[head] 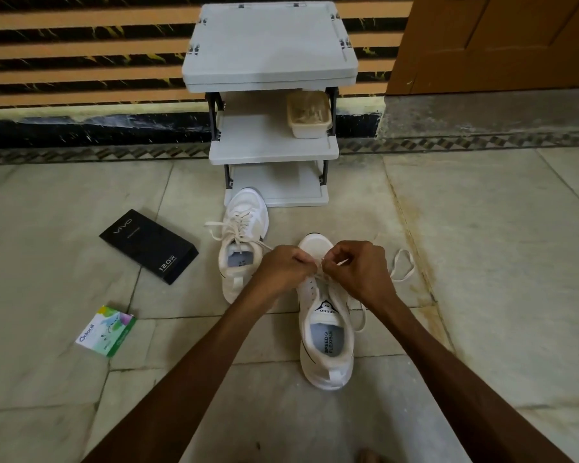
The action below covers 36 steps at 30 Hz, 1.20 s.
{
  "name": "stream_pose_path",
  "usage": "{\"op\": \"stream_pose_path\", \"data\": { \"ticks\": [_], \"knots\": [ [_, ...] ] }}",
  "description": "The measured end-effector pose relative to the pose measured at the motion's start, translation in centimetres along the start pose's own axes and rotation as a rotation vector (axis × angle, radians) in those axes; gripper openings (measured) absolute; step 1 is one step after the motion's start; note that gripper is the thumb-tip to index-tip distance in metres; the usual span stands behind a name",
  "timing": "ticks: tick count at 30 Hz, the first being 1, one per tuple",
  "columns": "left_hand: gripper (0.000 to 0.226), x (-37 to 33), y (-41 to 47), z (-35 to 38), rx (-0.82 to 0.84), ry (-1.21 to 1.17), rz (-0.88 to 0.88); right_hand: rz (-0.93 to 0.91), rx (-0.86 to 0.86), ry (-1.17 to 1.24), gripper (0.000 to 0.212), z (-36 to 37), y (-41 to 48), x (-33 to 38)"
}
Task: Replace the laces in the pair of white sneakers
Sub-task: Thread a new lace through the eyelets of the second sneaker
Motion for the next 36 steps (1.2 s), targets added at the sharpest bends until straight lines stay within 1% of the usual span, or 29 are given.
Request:
{"op": "stream_pose_path", "data": {
  "ticks": [1, 3, 4, 6, 8, 11, 14, 16, 20, 25, 28, 31, 33, 36],
  "knots": [
    [0.004, 0.2, -0.2, 0.3, 0.028, 0.123, 0.016, -0.001, 0.006, -0.03, 0.008, -0.1, -0.1, -0.2],
    [0.02, 0.6, -0.6, 0.7, 0.046, 0.32, 0.053, -0.001, 0.025, -0.056, 0.009, 0.0, -0.2, -0.4],
    [0.026, 0.5, -0.7, 0.7, 0.026, 0.393, 0.072, -0.003, 0.038, -0.062, 0.01, 0.1, -0.3, -0.5],
    [0.031, 0.3, -0.7, 0.4, -0.014, 0.453, 0.082, -0.021, 0.077, -0.09, 0.008, 0.6, -0.5, -0.1],
    [0.028, 0.3, -0.5, 0.0, -0.016, 0.419, 0.042, -0.081, 0.141, -0.154, 0.006, 1.3, -0.9, 0.6],
    [0.015, 0.6, 0.0, -0.5, 0.015, 0.279, -0.051, -0.173, 0.243, -0.267, 0.009, 2.4, -1.5, 1.5],
    [0.013, 1.5, 0.1, -0.6, 0.071, 0.142, -0.172, -0.174, 0.288, -0.333, 0.009, 2.9, -1.6, 1.6],
    [0.013, 2.0, 0.1, -0.7, 0.088, 0.075, -0.221, -0.166, 0.305, -0.371, 0.01, 3.2, -1.6, 1.6],
    [0.004, 2.8, 0.2, -0.8, 0.081, 0.011, -0.244, -0.186, 0.312, -0.475, 0.02, 3.8, -1.2, 2.0],
    [0.007, 3.0, 0.1, -0.6, 0.1, -0.046, -0.269, -0.217, 0.369, -0.546, 0.024, 4.3, -1.0, 2.5],
    [0.009, 2.8, 0.0, -0.5, 0.104, -0.064, -0.251, -0.27, 0.39, -0.611, 0.023, 4.6, -1.1, 3.0],
    [0.015, 2.5, -0.1, -0.3, 0.121, -0.057, -0.216, -0.317, 0.406, -0.656, 0.019, 5.1, -1.3, 3.4],
    [0.011, 2.3, -0.2, -0.3, 0.13, -0.06, -0.202, -0.352, 0.394, -0.684, 0.015, 5.3, -1.4, 3.9],
    [0.015, 2.2, -0.3, -0.2, 0.139, -0.051, -0.193, -0.408, 0.35, -0.696, 0.013, 5.2, -1.4, 4.4]
  ]
}}
Point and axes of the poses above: each hand's wrist, its own y-axis towards the middle knuckle, its own z-axis out of the palm, x = y × z, the point moved 8 cm from there along y, towards the middle knuckle, and after that the axes turned 11 degrees about -x, right-handed, at the moved point
